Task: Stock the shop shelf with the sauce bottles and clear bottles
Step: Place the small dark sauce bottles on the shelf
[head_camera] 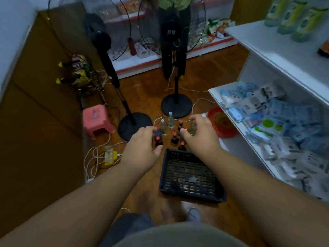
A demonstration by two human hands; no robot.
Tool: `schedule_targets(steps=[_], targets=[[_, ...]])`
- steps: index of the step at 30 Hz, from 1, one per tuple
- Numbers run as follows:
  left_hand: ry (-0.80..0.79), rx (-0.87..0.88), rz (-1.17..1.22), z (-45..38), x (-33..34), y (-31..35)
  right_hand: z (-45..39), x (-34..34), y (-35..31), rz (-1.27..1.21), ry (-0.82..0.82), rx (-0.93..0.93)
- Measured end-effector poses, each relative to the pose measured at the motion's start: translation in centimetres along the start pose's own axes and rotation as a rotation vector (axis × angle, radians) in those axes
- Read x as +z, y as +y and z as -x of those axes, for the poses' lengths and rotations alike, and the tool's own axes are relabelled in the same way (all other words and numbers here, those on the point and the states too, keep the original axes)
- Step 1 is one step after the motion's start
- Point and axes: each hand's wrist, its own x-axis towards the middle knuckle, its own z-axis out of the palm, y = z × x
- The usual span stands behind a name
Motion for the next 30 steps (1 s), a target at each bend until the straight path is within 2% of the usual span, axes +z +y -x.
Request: schedule_targets(steps=[5, 13, 15, 19, 24, 27, 30], targets=[[-0.076, 0.012, -0.029, -5.3, 0.7, -3.3, -4.7, 3.2, -0.9, 0.084, -0.099, 0.021], [-0.379, 0.164, -0.081, -18.3, 4.2, -11.5, -13.1, 10.4, -2.5, 0.329, -0.186, 0.206], [-0.472, 0.198, -0.099, -22.5, 4.9, -14.1, -15.8, 13.1, -3.6, 0.334, -0.219, 0.301], [-0.652, 0.266, -0.217, -29.2, 5.3, -20.2, -21.0, 18.5, -5.9, 0.193, -0.281, 0.46], [-0.75, 0.242, -0.213, -33.9, 8.8, -26.2, -25.8, 25.5, -3.9, 0.028, -0.31, 0.605], [-0.775, 0.135, -0.122, -35.3, 14.3, -30.3, -27.6, 31.0, 0.7, -0.183, -0.299, 0.78], [-0.763, -0.177, -0.024, -36.7, 21.3, -34.7, -29.0, 38.1, 6.2, -0.499, -0.241, 1.008]])
